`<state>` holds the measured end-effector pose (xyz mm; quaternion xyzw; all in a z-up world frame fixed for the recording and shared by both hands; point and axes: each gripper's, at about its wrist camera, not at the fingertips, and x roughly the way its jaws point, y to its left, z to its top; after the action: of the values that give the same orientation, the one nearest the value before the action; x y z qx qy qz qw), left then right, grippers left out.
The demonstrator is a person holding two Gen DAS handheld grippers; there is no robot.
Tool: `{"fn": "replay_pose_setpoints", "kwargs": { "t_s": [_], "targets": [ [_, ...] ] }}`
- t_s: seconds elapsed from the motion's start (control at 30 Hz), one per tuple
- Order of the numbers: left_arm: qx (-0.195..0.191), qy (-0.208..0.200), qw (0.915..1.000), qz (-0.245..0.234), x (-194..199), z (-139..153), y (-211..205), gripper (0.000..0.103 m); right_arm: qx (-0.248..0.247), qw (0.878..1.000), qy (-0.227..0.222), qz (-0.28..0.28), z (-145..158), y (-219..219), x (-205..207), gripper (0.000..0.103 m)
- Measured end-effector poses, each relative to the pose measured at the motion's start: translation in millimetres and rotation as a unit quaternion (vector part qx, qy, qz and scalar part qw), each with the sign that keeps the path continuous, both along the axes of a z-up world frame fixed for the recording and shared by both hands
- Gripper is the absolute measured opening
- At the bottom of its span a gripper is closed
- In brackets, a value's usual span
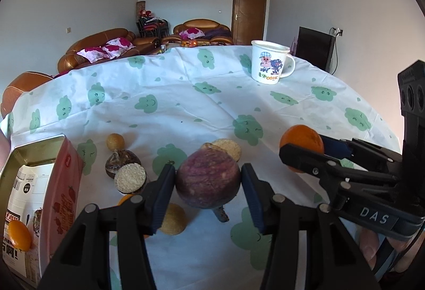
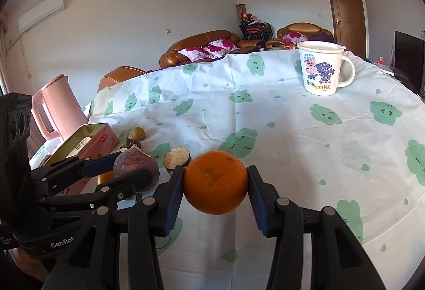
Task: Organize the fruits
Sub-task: 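Grasp the purple round fruit with the left tool, then carry the purple fruit and large orange over the tin with both tools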
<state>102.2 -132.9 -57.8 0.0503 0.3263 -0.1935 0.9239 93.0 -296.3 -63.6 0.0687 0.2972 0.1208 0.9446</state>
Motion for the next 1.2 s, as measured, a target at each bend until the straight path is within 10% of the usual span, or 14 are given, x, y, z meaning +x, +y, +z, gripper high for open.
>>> {"fn": "replay_pose_setpoints", "kwargs": {
  "t_s": [1.2],
  "targets": [
    [-0.016,-0.098,0.993,0.063,-27,18,17,0.053,0.007,0.996,-0.081,0.02,12,1,-27,0.049]
  ]
}}
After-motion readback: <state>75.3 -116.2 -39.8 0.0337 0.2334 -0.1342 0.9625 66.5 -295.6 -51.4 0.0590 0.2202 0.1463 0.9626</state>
